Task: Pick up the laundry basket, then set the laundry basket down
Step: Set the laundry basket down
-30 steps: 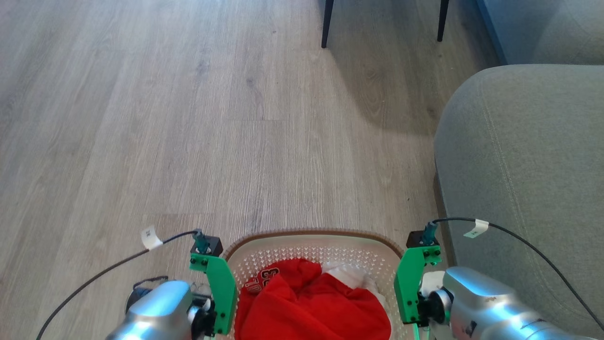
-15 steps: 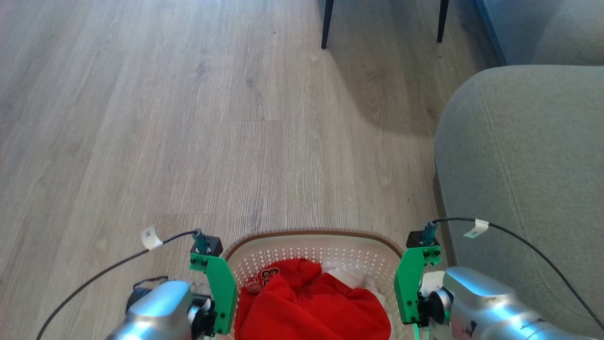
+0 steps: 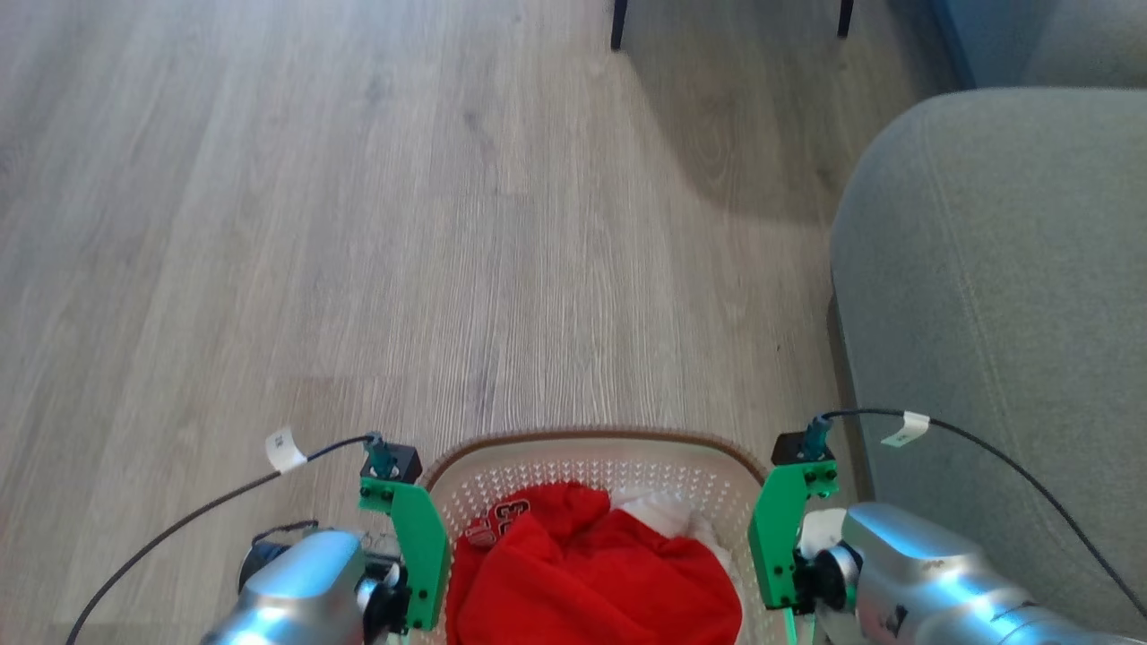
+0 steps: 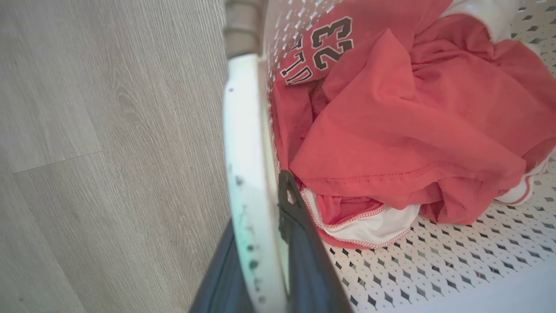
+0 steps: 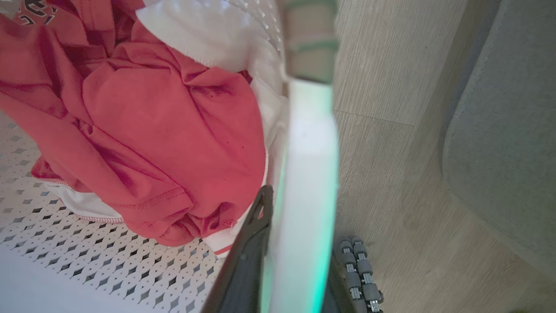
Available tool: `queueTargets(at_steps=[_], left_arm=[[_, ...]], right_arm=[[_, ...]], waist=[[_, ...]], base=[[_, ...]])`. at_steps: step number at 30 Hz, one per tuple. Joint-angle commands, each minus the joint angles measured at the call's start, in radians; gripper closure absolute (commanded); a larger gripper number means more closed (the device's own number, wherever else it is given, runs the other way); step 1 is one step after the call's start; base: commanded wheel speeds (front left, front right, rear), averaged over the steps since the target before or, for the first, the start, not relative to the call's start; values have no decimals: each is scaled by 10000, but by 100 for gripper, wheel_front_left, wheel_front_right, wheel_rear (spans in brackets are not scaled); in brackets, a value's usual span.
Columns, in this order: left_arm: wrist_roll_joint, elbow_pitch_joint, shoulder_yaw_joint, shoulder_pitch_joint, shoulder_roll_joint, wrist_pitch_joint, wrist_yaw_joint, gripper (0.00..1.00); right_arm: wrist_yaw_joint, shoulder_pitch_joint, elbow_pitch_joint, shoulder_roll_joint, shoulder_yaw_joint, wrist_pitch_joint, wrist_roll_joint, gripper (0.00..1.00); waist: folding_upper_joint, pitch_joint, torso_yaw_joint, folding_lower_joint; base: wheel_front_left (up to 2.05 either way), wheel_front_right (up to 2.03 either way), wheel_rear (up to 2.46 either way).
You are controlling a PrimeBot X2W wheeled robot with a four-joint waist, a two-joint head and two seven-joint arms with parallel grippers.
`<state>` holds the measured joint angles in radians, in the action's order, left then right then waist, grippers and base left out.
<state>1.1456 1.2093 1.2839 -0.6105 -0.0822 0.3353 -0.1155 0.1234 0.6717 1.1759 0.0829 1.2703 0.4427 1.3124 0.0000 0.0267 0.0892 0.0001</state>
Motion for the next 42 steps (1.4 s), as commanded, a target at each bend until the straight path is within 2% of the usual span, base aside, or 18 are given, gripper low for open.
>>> queueTargets(at_steps=[1, 6, 10, 14, 30, 42], left_arm=[[-41, -122, -40, -541, 67, -156, -151, 100], [-70, -37, -47, -919, 181, -380, -151, 100], [-209, 32, -52, -1308, 260, -762, -114, 100], [-540, 23, -50, -1899, 308, -1777, 294, 100], [-916, -1459, -42, -3100, 318, -2936, 1173, 100], [-1063, -1808, -38, -4061, 319, -3405, 1598, 100]], right_arm=[[73, 604, -394, -49, 15, -257, -52, 100], [73, 943, -589, 216, 7, -674, -86, 100], [73, 1340, -767, 504, 13, -1563, -344, 100], [73, 1657, -919, 796, 7, -2263, -412, 100], [73, 2515, -927, 1446, -119, -4064, -452, 100], [73, 3374, -939, 1720, -105, -4566, -530, 100]], waist=[[0, 365, -30, -1], [0, 1269, -46, -1], [0, 2161, -53, -1], [0, 3294, -64, -1], [0, 6075, 60, -1], [0, 7582, 76, -1]], base=[[0, 0, 0], [0, 0, 0], [0, 0, 0], [0, 0, 0], [0, 0, 0], [0, 0, 0]])
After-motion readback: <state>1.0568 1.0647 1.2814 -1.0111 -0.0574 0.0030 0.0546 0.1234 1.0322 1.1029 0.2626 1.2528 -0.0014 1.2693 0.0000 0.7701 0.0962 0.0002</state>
